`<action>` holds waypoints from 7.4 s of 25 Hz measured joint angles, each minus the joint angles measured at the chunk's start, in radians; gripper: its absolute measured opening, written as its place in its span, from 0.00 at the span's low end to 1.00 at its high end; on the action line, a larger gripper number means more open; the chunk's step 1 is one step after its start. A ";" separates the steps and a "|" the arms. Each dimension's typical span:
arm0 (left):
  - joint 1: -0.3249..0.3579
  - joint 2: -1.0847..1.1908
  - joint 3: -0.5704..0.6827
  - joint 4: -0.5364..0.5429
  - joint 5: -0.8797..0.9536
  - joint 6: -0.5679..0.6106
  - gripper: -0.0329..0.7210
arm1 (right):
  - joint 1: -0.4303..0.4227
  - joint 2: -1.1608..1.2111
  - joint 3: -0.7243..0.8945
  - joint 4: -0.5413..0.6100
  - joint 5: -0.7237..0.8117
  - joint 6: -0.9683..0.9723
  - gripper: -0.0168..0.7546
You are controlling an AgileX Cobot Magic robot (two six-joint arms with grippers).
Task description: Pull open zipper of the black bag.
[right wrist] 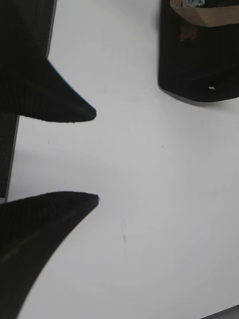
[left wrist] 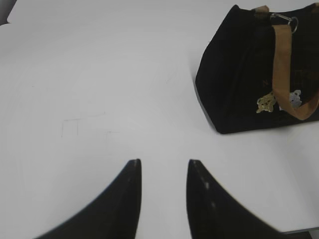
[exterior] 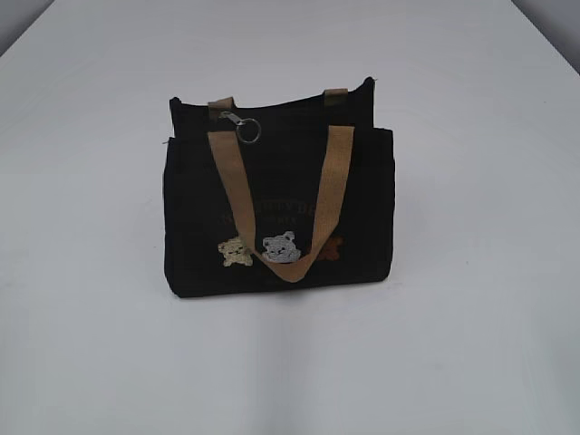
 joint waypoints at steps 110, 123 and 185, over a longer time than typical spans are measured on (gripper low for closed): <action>-0.206 1.722 -0.336 -1.438 -0.522 1.994 0.13 | 0.509 1.704 -0.663 0.955 -0.754 -1.172 0.02; -0.207 1.722 -0.336 -1.439 -0.529 1.965 0.13 | 0.167 1.670 -0.663 0.687 -0.372 -0.480 0.14; 0.043 -0.001 0.001 0.004 -0.001 -0.022 0.36 | 0.056 0.000 0.000 0.000 -0.001 -0.001 0.39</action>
